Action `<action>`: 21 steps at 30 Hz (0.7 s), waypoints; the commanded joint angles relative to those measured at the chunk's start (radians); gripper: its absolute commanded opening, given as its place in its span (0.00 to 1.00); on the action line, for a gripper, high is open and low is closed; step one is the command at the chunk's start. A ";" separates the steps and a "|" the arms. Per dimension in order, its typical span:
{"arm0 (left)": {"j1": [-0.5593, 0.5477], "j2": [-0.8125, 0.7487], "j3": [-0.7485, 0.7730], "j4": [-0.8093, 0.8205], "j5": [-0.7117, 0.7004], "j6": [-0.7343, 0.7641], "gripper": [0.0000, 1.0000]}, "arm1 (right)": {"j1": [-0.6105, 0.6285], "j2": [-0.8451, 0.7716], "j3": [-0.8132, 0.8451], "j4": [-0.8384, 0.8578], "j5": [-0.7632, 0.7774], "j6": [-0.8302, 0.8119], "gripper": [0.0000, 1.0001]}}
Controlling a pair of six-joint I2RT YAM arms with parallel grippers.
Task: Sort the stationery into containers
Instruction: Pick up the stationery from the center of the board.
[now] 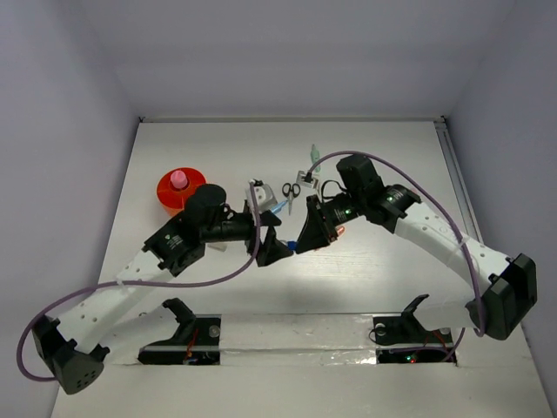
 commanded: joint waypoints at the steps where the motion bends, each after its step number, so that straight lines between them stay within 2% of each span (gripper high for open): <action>1: -0.068 0.041 0.059 -0.036 0.018 0.050 0.89 | 0.023 0.021 0.056 0.030 -0.080 -0.011 0.00; 10: -0.153 0.062 0.082 -0.099 -0.032 0.066 0.71 | 0.032 0.027 0.062 -0.009 -0.033 -0.033 0.00; 15: -0.190 0.073 0.101 -0.137 -0.124 0.067 0.69 | 0.032 0.025 0.073 -0.057 0.016 -0.065 0.00; 21: -0.242 0.090 0.150 -0.212 -0.307 0.069 0.69 | 0.032 0.018 0.068 -0.082 0.058 -0.080 0.00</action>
